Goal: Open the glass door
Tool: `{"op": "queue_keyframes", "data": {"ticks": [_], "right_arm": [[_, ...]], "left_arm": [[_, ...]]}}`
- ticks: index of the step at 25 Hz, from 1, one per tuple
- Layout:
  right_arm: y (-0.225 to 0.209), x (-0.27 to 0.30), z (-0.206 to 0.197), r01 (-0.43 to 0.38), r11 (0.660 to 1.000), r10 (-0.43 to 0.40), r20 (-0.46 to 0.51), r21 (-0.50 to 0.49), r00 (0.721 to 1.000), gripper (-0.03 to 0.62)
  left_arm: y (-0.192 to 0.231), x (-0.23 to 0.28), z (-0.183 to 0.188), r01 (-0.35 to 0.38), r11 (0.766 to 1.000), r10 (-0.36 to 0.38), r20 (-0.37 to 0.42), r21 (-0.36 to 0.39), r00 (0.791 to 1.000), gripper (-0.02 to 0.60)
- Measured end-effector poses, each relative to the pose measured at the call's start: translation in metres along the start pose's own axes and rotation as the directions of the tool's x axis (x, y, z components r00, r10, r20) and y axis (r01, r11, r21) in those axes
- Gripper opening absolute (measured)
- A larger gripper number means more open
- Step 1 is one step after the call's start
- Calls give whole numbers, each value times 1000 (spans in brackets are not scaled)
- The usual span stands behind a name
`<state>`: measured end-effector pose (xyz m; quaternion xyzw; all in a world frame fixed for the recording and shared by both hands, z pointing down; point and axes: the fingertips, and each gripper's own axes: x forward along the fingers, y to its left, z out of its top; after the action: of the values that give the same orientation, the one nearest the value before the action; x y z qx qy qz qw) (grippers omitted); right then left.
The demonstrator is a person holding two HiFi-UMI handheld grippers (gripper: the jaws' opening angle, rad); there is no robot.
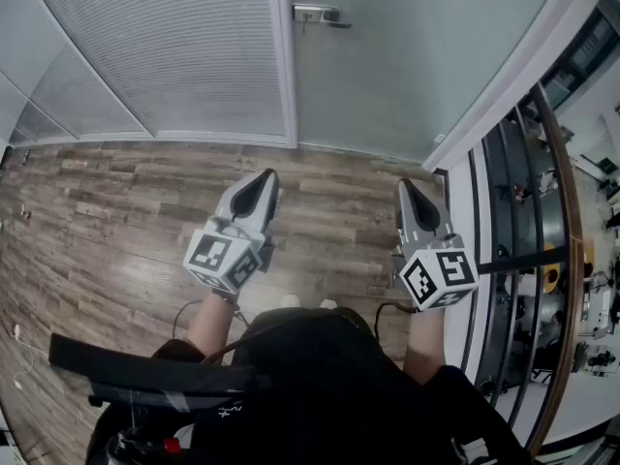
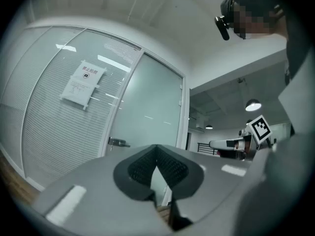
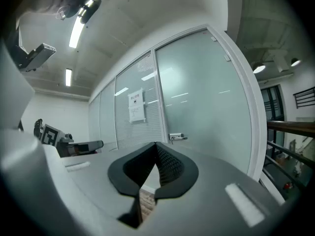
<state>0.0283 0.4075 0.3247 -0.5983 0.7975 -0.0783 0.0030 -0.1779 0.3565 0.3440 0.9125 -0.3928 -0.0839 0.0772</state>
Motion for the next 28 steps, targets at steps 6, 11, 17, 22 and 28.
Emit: {"op": "queue_keyframes", "data": {"ticks": [6,11,17,22,28], "right_arm": [[-3,28,8,-23,999,23,-1,-43,1000,2],[-3,33,16,-35,999,36,18,-24,999,2],[-5,29,21,-49,999,50,29,-23,998,3],[-13,25,24,-61,998,61,37,-6,997,2],[-23,18,21,-84,996,84,35,-2,996,2]], "left_arm": [[0,28,2,-13,998,14,-14,54,1000,0],[-12,39,10,9,997,-8,-8,79,1000,2],[-16,40,18,3,997,-4,2,79,1000,2],[-21,41,22,-10,997,10,10,82,1000,1],[-32,38,18,-33,996,32,10,82,999,2]]}}
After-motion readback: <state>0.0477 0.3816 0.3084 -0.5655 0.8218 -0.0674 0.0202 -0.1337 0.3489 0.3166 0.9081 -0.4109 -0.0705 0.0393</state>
